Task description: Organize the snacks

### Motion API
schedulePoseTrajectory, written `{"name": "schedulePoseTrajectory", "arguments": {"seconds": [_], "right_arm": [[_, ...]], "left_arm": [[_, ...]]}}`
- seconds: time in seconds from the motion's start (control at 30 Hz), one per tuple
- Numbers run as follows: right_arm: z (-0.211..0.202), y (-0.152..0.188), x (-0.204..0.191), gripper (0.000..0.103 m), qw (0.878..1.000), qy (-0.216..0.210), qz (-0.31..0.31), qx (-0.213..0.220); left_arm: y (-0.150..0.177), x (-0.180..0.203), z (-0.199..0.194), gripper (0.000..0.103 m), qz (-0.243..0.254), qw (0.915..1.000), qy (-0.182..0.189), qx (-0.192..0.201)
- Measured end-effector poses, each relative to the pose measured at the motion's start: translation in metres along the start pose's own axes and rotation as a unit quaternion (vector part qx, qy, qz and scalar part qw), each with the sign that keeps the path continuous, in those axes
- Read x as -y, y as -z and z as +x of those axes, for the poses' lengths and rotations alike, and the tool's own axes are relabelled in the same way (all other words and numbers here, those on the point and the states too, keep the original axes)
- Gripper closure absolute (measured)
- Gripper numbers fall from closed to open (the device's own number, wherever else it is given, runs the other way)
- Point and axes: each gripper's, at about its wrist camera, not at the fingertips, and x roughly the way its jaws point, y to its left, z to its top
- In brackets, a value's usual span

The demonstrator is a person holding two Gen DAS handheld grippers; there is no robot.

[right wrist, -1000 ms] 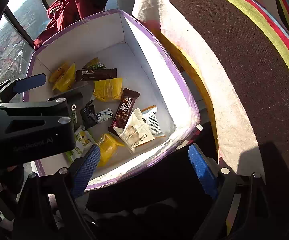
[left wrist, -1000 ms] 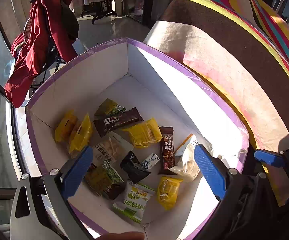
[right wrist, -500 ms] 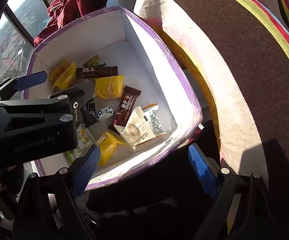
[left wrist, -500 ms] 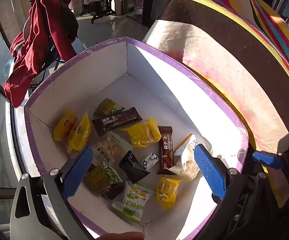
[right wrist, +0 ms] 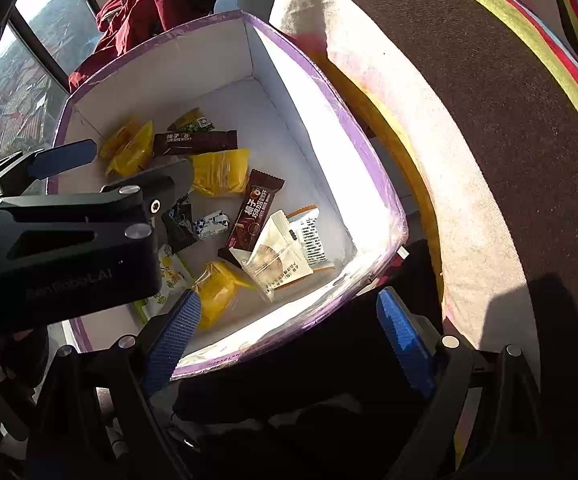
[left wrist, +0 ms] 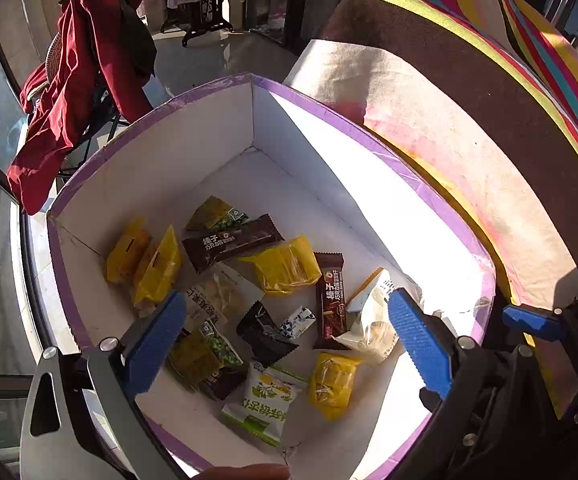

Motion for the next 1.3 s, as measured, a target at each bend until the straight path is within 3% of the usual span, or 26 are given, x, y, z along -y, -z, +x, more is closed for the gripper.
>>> {"name": "schedulePoseTrajectory", "arguments": {"seconds": [1.07,1.3], "right_arm": [[0.0025,0.0036,-0.001,0.017,1.0,-0.002,-0.008,-0.007],[0.0038,0.0047,-0.0012,0.017,1.0,-0.004,-0.008,-0.008]], "left_arm": [[-0.0003,-0.0024,0.0034,0.002,-0.01,0.9999,0.006,-0.007],[0.0005,-0.0073,0.0093,0.002,-0.037,0.9981,0.044,-0.02]]}}
